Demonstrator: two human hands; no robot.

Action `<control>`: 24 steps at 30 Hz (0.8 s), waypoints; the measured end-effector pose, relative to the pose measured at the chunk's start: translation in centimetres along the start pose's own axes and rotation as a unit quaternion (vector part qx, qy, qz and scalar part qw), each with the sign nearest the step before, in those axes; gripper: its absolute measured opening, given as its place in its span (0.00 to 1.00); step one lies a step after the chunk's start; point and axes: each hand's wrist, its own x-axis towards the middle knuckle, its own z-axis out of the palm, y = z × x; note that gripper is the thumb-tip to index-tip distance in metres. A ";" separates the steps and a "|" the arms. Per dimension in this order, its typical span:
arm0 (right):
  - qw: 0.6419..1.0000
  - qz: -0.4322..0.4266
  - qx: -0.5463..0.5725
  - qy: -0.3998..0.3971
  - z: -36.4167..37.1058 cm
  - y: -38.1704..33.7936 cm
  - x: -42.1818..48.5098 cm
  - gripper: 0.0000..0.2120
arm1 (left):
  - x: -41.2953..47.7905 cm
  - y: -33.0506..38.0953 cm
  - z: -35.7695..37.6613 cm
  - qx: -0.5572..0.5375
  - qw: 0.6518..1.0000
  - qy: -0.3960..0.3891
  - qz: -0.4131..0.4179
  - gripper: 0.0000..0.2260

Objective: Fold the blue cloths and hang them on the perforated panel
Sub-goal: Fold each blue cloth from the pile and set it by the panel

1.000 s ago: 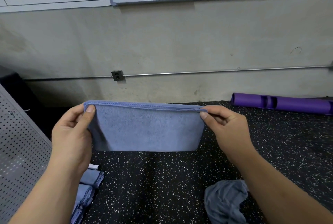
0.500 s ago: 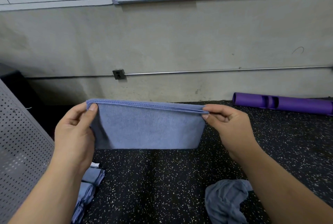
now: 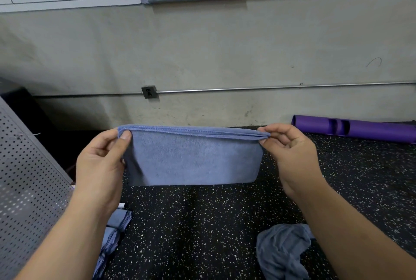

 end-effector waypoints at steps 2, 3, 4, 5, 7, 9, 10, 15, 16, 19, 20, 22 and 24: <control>1.000 0.004 -0.017 0.001 -0.3 0.1 0.1 0.11 | -0.2 -0.1 0.3 -0.003 1.000 -0.003 -0.012 0.31; 1.000 0.010 -0.025 -0.001 -0.4 0.2 0.1 0.10 | -0.2 -0.3 0.4 -0.003 1.000 -0.006 -0.018 0.30; 0.999 0.017 -0.035 -0.003 -0.6 0.3 0.2 0.10 | -0.3 -0.4 0.4 0.000 1.000 -0.008 -0.023 0.28; 0.999 0.023 -0.049 -0.006 -0.8 0.5 0.2 0.11 | -0.4 -0.4 0.5 0.004 1.000 -0.008 -0.026 0.27; 0.997 0.030 -0.072 -0.011 -1.0 0.9 0.3 0.10 | -0.5 -0.6 0.6 0.017 0.999 -0.004 -0.030 0.24; 0.996 0.035 -0.087 -0.012 -1.1 1.1 0.2 0.10 | -0.6 -0.6 0.7 0.030 0.999 0.002 -0.035 0.19; 0.995 0.038 -0.095 -0.011 -1.1 1.1 0.2 0.11 | -0.6 -0.7 0.7 0.036 0.999 0.005 -0.037 0.16; 0.990 0.041 -0.136 -0.011 -0.9 0.5 0.0 0.16 | -0.6 -0.6 0.8 0.052 0.998 0.012 -0.043 0.11; 0.988 0.033 -0.152 -0.006 -0.9 0.4 0.0 0.15 | -0.7 -0.6 0.9 0.053 0.998 0.012 -0.042 0.11; 0.985 0.011 -0.174 0.000 -0.8 0.4 -0.2 0.13 | -0.7 -0.6 0.9 0.049 0.998 0.015 -0.036 0.12; 0.985 0.006 -0.173 -0.002 -0.8 0.5 -0.2 0.13 | -0.7 -0.5 0.9 0.044 0.998 0.015 -0.035 0.12; 0.984 0.001 -0.177 -0.009 -0.9 0.4 -0.4 0.13 | -0.7 -0.4 0.8 0.033 0.999 0.015 -0.036 0.14; 0.981 -0.005 -0.192 -0.023 -1.0 0.2 -0.4 0.11 | -0.6 -0.2 0.7 0.024 0.999 0.018 -0.034 0.18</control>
